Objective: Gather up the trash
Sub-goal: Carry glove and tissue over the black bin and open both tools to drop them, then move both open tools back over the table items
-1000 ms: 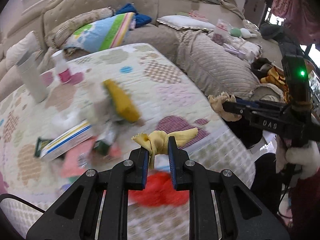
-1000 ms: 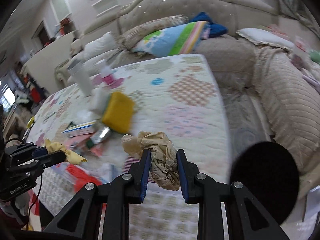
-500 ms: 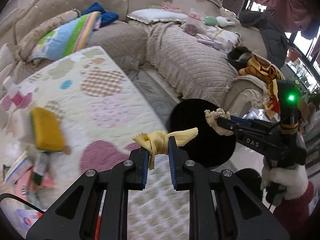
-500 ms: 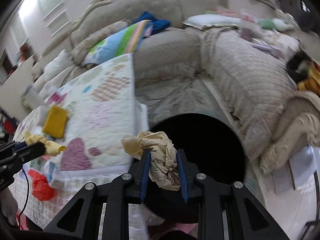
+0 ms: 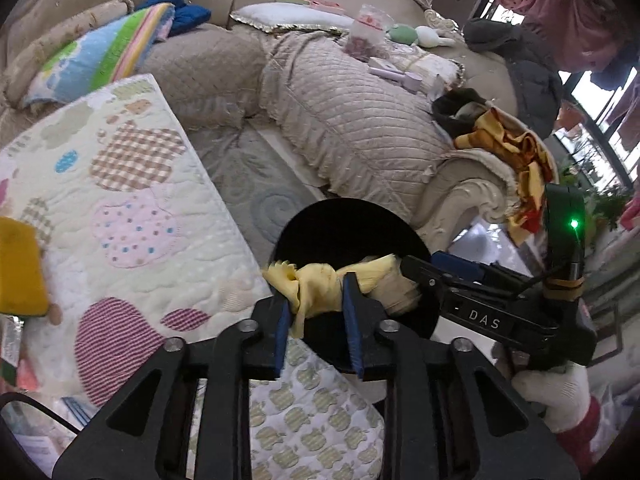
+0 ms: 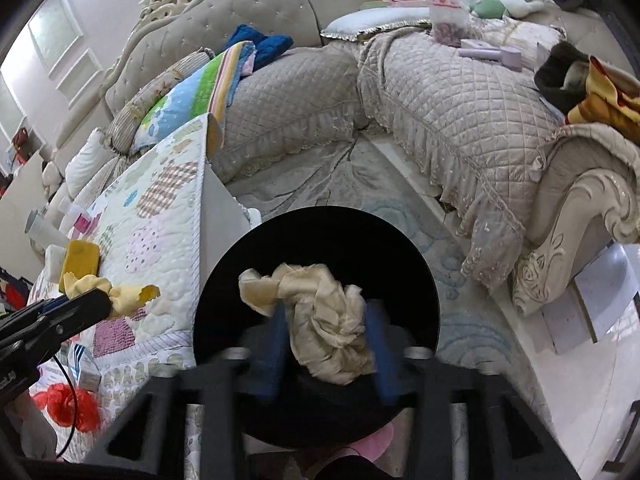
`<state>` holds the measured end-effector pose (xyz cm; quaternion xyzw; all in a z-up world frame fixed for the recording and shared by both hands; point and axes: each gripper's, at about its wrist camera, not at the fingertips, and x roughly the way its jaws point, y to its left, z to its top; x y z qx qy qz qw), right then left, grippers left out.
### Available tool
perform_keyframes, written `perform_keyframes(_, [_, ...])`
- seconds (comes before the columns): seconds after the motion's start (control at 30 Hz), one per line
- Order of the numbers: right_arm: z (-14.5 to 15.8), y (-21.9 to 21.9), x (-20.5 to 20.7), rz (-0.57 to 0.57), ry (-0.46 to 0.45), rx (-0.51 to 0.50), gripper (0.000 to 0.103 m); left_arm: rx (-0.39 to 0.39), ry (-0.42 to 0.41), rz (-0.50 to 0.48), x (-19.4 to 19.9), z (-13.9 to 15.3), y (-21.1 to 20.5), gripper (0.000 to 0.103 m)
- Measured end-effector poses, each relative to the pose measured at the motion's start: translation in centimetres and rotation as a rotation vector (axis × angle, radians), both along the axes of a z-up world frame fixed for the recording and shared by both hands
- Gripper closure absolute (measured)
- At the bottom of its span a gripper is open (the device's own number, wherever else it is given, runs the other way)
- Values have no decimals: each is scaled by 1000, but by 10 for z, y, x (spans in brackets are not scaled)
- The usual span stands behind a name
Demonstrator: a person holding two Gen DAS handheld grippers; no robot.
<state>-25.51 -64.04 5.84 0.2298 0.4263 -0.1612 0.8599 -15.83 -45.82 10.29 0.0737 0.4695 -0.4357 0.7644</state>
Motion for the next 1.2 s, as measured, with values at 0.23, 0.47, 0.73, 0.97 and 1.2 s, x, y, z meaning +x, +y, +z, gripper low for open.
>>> perform_keyframes(0.23, [1, 1, -1, -6, 3, 9, 47, -18, 20, 24, 3, 3, 7, 65])
perform_keyframes(0.47, [7, 18, 7, 34, -1, 4, 47, 24, -36, 65, -1, 12, 26, 65])
perform_keyframes(0.73, [20, 61, 29, 126, -16, -14, 47, 37, -97, 139, 7, 26, 76, 65])
perform_keyframes(0.97, [33, 104, 49, 212, -30, -33, 47, 32, -117, 219, 13, 36, 120, 65])
perform_keyframes(1.2, [47, 141, 64, 259, -56, -75, 46, 34, -148, 299, 18, 43, 163, 65])
